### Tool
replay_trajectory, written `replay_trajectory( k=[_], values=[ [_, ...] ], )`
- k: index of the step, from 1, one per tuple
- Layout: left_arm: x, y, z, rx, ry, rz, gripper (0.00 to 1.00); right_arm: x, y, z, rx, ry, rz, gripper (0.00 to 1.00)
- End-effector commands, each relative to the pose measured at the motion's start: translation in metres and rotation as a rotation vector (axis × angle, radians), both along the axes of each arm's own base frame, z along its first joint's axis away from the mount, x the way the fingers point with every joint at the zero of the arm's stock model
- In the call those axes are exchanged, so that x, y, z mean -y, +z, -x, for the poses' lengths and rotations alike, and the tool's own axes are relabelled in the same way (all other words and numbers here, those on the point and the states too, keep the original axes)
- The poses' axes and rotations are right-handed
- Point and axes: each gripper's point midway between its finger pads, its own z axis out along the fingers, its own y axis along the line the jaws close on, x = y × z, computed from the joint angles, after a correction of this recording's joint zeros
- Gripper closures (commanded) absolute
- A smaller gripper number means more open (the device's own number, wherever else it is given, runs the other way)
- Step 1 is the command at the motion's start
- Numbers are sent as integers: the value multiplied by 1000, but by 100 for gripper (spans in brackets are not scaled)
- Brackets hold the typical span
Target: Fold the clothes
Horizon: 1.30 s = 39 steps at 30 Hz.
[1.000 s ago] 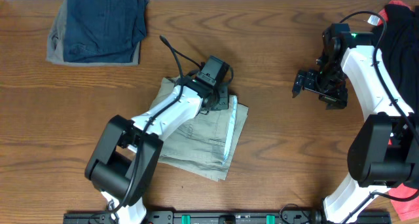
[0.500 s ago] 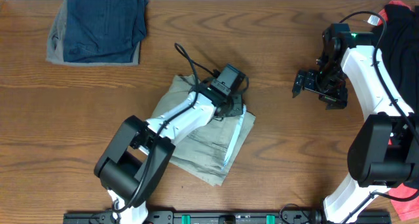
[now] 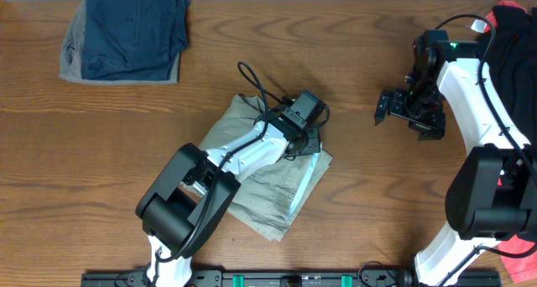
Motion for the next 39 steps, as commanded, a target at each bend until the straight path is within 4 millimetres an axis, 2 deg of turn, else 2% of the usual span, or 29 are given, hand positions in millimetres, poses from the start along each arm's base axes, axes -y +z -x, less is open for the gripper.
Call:
replay_trajectory(
  k=[1,2,4,6,11,14,17,20,24,27,34,36,39],
  values=[
    [-12,-25,18,-68,-75,-71,83,1,3,-4,16,13,9,1],
    [-13,-16,15,-53,-92,-69,83,1,3,-4,16,13,9,1],
    [-13,1,11,-23,-115,-60,69,1,3,-4,16,13,9,1],
    [-13,26,6,22,-137,-41,45,1,3,-4,16,13,9,1],
    [-29,91,-8,144,-134,15,15,1,3,-4,16,13,9,1],
    [-56,130,-19,217,-93,37,5,1,3,-4,16,13,9,1],
    [-93,157,-31,274,-40,33,0,1,3,-4,16,13,9,1],
    [-147,172,-45,306,47,-2,2,1,3,-4,16,13,9,1],
    [-224,161,-57,267,150,-85,2,1,3,-4,16,13,9,1],
    [-258,143,-55,193,146,-55,2,1,3,-4,16,13,9,1],
    [-304,86,-45,1,177,34,2,1,3,-4,16,13,9,1],
    [-305,70,-44,-40,168,75,2,1,3,-4,16,13,9,1],
    [-292,52,-42,-83,116,188,2,1,3,-4,16,13,9,1]
  ],
)
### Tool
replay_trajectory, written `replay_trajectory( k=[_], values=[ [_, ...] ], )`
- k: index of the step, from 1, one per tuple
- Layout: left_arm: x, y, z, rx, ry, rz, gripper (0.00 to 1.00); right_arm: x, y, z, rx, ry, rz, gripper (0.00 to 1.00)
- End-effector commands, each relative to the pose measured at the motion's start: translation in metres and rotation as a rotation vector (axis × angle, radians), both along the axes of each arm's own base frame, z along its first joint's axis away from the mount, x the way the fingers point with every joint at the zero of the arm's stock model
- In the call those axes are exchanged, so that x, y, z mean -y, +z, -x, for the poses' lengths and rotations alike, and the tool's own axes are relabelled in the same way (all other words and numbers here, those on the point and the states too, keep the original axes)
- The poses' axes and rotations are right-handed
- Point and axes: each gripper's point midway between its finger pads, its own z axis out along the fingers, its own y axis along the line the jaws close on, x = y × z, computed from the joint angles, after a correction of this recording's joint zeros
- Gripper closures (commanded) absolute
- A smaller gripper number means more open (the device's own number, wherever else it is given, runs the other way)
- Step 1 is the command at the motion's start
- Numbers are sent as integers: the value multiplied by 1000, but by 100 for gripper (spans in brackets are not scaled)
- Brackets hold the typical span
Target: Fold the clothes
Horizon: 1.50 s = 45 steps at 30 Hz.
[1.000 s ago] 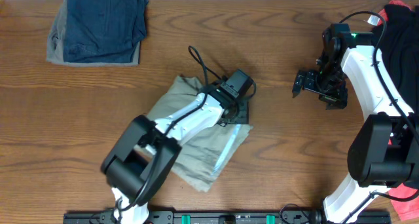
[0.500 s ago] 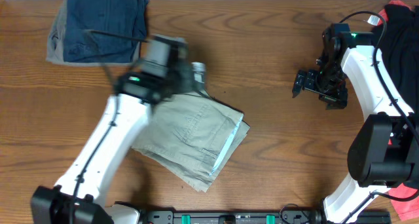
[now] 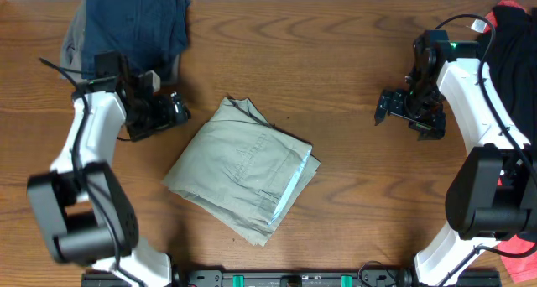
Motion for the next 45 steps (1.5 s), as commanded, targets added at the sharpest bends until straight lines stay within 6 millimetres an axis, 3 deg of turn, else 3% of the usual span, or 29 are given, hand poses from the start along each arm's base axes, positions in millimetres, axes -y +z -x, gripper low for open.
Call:
replay_trajectory(
  k=[1,5,10,17,26,29,31,32,34,38,41,45],
  values=[
    [26,-12,0,5,-107,177,2,2,3,-4,16,13,9,1],
    [44,-24,5,-17,-170,306,2,2,3,-4,16,13,9,1],
    [51,-37,20,-79,-210,356,0,2,3,-4,16,13,9,1],
    [64,-45,43,-185,-241,397,17,2,3,-4,16,13,9,1],
    [98,-41,64,-269,-341,406,22,2,3,-4,16,13,9,1],
    [112,-41,68,-277,-387,399,47,2,3,-4,16,13,9,1],
    [119,-41,69,-288,-390,393,79,2,3,-4,16,13,9,1],
    [122,-42,68,-297,-377,390,88,2,3,-4,16,13,9,1],
    [128,-43,66,-304,-357,383,94,2,3,-4,16,13,9,1],
    [121,-45,51,-312,-296,294,94,2,3,-4,16,13,9,1],
    [110,-36,25,-271,-252,208,94,2,3,-4,16,13,9,0],
    [100,-8,-23,-126,-260,111,94,2,3,-4,16,13,9,1]
  ],
)
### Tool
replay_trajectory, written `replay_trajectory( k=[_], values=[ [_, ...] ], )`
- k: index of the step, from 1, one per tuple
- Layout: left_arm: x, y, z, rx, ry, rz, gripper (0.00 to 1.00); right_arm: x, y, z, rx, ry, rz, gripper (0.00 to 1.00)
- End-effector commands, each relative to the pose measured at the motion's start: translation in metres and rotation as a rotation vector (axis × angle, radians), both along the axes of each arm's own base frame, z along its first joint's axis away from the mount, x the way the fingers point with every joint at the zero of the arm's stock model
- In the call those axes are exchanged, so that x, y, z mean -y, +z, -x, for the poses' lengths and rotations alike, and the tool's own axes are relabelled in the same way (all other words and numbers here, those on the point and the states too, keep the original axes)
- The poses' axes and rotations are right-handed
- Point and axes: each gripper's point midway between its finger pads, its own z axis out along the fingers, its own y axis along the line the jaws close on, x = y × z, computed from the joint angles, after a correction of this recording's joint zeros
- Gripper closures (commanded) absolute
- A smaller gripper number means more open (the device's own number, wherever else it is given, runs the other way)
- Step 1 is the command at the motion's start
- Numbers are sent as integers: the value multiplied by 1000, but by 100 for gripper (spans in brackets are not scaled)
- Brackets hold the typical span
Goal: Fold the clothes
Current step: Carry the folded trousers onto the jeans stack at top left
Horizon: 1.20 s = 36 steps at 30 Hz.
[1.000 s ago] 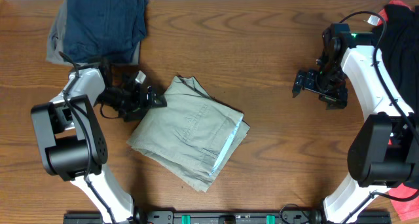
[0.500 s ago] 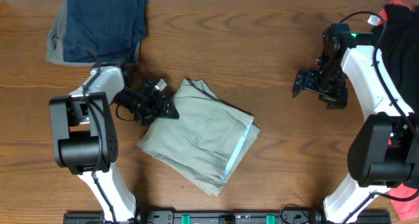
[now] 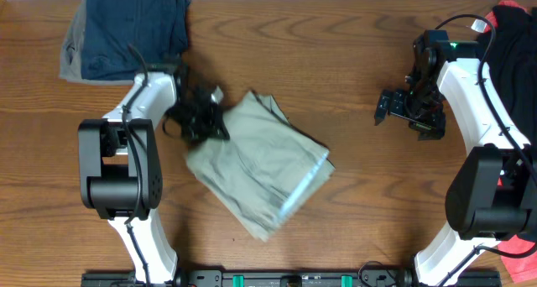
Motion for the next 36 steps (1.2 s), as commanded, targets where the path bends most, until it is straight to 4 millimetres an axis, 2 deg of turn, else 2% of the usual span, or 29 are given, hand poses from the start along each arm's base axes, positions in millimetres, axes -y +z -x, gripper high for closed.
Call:
replay_trajectory(
  k=[1,5,9,14,17,24,32,36],
  values=[
    [-19,24,-47,136,40,-125,94,2,3,-4,16,13,9,1],
    [-45,56,-99,326,82,-285,94,2,3,-4,16,13,9,1],
    [-61,82,-139,482,137,-372,94,2,3,-4,16,13,9,1],
    [-74,101,-173,627,208,-437,94,2,3,-4,16,13,9,1],
    [-90,113,-192,712,255,-520,94,2,3,-4,16,13,9,1],
    [-117,147,-217,843,351,-659,94,2,3,-4,16,13,9,1],
    [-125,202,-232,955,381,-679,94,2,3,-4,16,13,9,1],
    [-136,218,-233,976,408,-684,94,2,3,-4,16,13,9,1]
  ],
)
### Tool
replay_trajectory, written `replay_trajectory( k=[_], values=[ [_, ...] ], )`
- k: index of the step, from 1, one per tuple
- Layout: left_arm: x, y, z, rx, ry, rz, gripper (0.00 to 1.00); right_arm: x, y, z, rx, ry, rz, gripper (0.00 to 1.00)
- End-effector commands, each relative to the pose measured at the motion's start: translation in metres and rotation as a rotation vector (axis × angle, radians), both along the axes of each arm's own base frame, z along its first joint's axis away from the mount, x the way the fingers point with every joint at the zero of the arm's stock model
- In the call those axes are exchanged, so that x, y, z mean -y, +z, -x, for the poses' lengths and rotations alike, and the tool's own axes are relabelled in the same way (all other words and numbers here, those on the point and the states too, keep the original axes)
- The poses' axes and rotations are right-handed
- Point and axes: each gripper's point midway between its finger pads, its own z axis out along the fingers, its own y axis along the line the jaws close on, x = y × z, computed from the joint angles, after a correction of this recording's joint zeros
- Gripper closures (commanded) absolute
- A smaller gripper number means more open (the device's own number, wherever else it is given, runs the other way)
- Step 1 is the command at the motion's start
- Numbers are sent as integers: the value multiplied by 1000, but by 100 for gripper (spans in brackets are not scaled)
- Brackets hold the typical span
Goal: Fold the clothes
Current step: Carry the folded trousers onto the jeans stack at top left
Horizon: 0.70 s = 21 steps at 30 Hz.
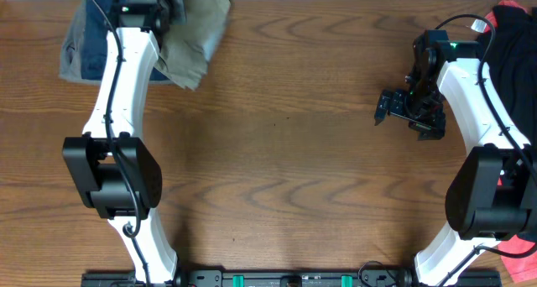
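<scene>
The folded khaki garment (195, 31) is at the far left corner, lying partly over the stack of folded dark blue and grey clothes (77, 50). My left arm reaches up to it, and the left gripper (164, 8) sits at the garment's top edge, apparently shut on it; its fingers are mostly hidden under the wrist. My right gripper (383, 108) hovers over bare wood at the right, pointing left, fingers apart with nothing between them.
A pile of red and black clothes (512, 35) hangs over the table's right edge behind the right arm. The wooden table (277, 169) shows bare wood across its middle and front. A black rail (277, 279) runs along the near edge.
The khaki garment went from the table's left-centre to the far left corner, onto the stack. My left gripper moved with it. The right arm stayed still.
At first my left gripper pressed on the folded khaki garment at the table's centre. Then it was off to the left, apart from the garment. Later it was at the garment's left edge, the garment shifted. Now the garment rests by the stack.
</scene>
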Motion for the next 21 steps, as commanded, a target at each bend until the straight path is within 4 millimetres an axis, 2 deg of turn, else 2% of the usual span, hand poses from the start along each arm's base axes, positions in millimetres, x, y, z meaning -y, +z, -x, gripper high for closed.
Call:
replay_trajectory(
  k=[1,9,12,15,21],
  values=[
    [-20,26,-4,53,42,-29,94,1,3,-4,16,13,9,1],
    [-47,20,2,33,112,0,94,1,3,-4,16,13,9,1],
    [-50,22,3,36,121,4,94,1,3,-4,16,13,9,1],
    [-48,31,5,54,116,1,94,1,3,-4,16,13,9,1],
    [-47,66,6,145,114,1,94,1,3,-4,16,13,9,1]
  ],
)
